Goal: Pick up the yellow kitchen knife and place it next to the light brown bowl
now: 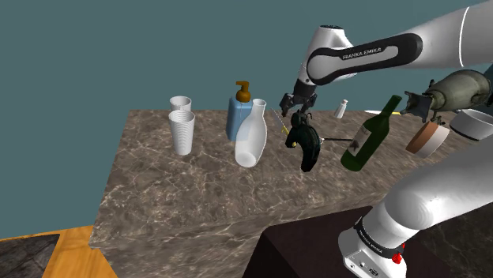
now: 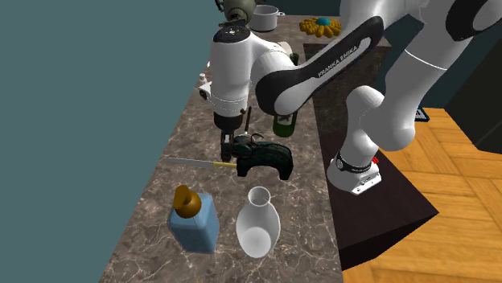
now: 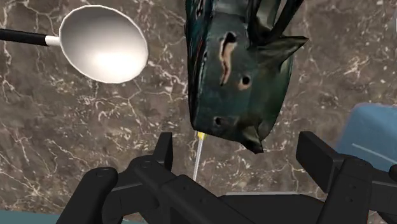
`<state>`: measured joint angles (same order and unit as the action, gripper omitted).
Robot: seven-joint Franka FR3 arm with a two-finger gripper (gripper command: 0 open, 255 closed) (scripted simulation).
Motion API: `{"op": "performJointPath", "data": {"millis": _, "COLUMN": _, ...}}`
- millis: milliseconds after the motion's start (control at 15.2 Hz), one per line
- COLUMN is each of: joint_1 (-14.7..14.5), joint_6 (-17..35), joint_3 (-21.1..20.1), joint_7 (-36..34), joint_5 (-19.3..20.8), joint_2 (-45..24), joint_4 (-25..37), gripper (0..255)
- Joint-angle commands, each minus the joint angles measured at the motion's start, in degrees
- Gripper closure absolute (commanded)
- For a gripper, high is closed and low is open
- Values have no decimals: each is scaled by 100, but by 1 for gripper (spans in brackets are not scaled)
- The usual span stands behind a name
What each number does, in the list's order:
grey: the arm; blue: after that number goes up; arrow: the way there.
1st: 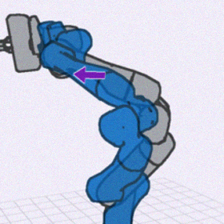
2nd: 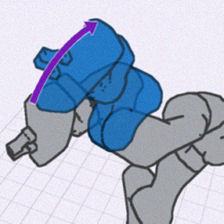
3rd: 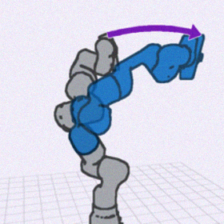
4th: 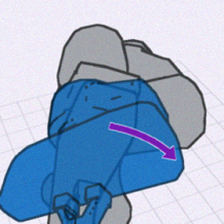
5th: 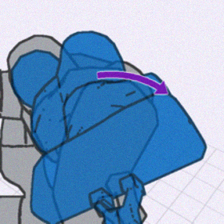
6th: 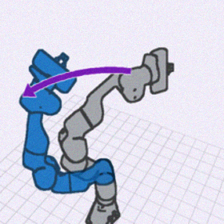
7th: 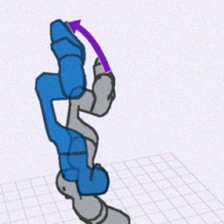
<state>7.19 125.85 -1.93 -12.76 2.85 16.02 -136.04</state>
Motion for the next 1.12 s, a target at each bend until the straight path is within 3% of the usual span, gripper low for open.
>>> {"op": "performJointPath", "data": {"millis": 0, "joint_1": 74, "joint_6": 327, "joint_3": 34, "joint_7": -137, "joint_5": 18, "joint_2": -402, "joint_4": 90, "gripper": 0}}
{"op": "performJointPath", "data": {"millis": 396, "joint_1": 250, "joint_6": 1055, "joint_3": 166, "joint_7": -482, "joint_5": 33, "joint_2": -1609, "joint_4": 593, "gripper": 0}}
{"op": "performJointPath", "data": {"millis": 1056, "joint_1": 261, "joint_6": 1608, "joint_3": 180, "joint_7": -505, "joint_5": 67, "joint_2": -2044, "joint_4": 476, "gripper": 0}}
